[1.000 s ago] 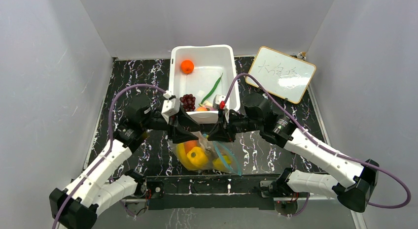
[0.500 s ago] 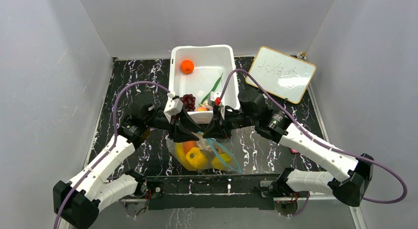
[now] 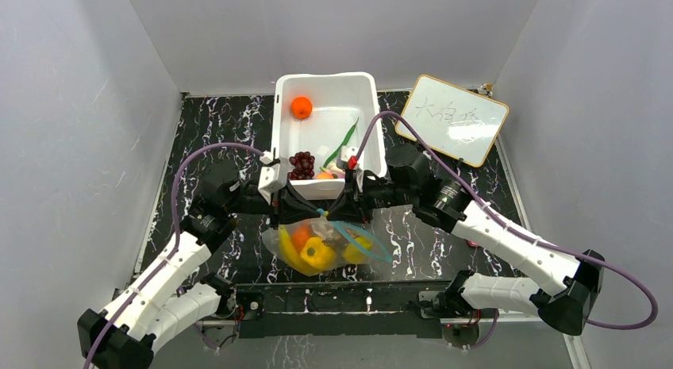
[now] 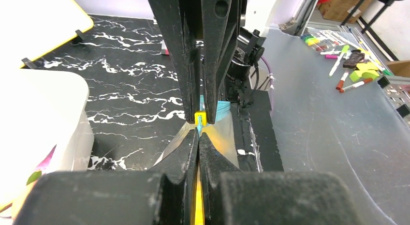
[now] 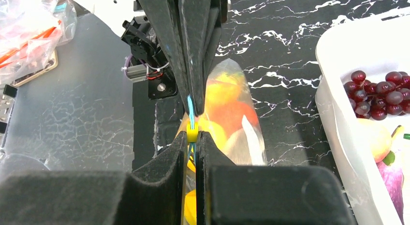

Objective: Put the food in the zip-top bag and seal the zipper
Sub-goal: Zip the zipper food storage bag at the center of the board.

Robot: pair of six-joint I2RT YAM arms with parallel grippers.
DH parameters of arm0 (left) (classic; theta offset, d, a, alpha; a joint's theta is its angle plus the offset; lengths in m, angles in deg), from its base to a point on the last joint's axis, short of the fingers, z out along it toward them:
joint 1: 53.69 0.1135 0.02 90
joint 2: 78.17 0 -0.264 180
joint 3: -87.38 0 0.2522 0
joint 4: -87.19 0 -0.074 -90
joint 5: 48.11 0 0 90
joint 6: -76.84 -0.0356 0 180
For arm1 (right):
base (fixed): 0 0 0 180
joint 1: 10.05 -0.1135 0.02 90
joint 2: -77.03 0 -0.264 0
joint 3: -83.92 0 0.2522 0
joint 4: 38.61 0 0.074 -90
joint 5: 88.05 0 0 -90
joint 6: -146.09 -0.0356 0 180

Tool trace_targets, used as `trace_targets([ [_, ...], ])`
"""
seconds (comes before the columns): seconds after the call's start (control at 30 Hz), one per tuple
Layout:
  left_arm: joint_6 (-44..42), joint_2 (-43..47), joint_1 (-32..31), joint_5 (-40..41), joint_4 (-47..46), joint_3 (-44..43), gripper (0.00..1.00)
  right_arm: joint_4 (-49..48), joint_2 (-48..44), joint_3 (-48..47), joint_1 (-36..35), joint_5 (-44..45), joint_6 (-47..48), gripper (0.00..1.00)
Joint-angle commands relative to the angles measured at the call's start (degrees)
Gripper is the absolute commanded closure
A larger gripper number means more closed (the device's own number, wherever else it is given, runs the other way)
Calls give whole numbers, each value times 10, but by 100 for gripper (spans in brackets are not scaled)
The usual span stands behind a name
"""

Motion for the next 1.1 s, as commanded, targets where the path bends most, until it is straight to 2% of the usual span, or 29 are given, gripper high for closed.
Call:
trace_targets([
  [0.0,14,40,2,56,-44,6,100,24,-35,19,2,22,-7,100],
  [0.1,32,61,2,84,-73,26,100,18,-41,35,2,25,-13,100],
  [0.23,43,56,2,76,-76,21,100,15,-43,40,2,20,-16,100],
  [0.4,21,41,3,75,-8,-9,100,13,-42,12,2,11,7,100],
  [0.43,5,35,2,63,17,-19,94,11,-41,2,3,6,14,100],
  [0.57,-58,15,2,5,85,-41,56,-3,-34,-21,3,-12,30,100],
  [0.63,-60,11,2,-10,80,-37,51,-9,-23,-36,2,-24,32,100],
  [0.8,-52,-6,2,-37,65,-40,51,-20,-3,-51,3,-42,29,100],
  [0.93,-58,-10,2,-41,69,-46,56,-19,7,-55,2,-46,27,100],
  [1.07,-62,-10,3,-37,73,-48,65,-13,11,-54,2,-47,26,100],
])
